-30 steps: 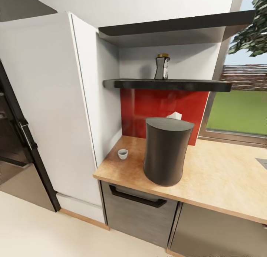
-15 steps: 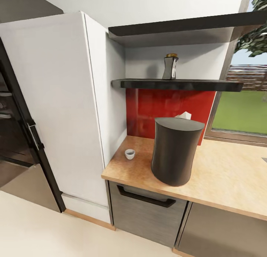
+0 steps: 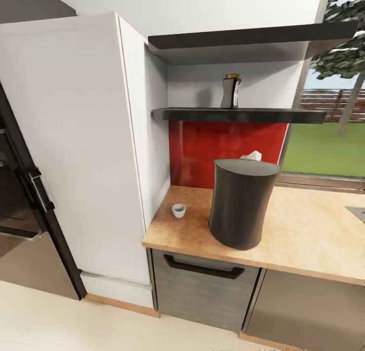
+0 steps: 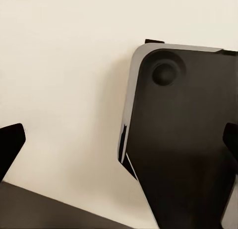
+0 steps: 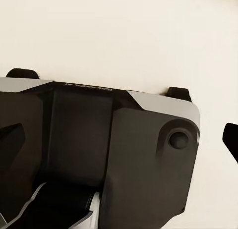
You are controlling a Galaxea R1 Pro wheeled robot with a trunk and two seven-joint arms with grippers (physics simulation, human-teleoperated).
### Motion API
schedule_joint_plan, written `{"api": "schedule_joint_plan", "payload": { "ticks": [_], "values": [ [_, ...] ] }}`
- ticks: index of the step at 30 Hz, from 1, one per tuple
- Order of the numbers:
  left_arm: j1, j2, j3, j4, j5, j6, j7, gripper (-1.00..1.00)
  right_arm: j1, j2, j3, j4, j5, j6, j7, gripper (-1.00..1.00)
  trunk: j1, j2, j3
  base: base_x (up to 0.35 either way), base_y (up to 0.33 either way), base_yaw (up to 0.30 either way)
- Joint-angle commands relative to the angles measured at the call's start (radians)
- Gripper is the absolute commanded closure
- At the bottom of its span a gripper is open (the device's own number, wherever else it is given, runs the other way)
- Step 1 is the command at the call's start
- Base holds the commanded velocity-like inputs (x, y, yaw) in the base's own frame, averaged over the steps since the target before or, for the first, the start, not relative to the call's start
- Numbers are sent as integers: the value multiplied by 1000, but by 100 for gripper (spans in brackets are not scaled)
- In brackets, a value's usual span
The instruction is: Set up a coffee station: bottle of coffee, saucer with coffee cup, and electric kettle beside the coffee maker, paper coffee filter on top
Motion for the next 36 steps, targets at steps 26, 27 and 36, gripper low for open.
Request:
{"api": "schedule_joint_plan", "payload": {
  "ticks": [26,27,36],
  "values": [
    [0,2,3,-2,3,-2,-1,-100,-1,0,8,-3,-9,4,0,-100,1,-2,-1,0,126,-264],
    [0,1,3,-2,2,-2,-1,-100,-1,0,8,-3,-9,4,0,-100,1,-2,-1,0,0,-257],
    [-2,5,-1,-6,-9,-2,-5,-100,-1,-1,6,-4,-8,4,-2,-100,1,-2,-1,0,0,-71]
  ]
}}
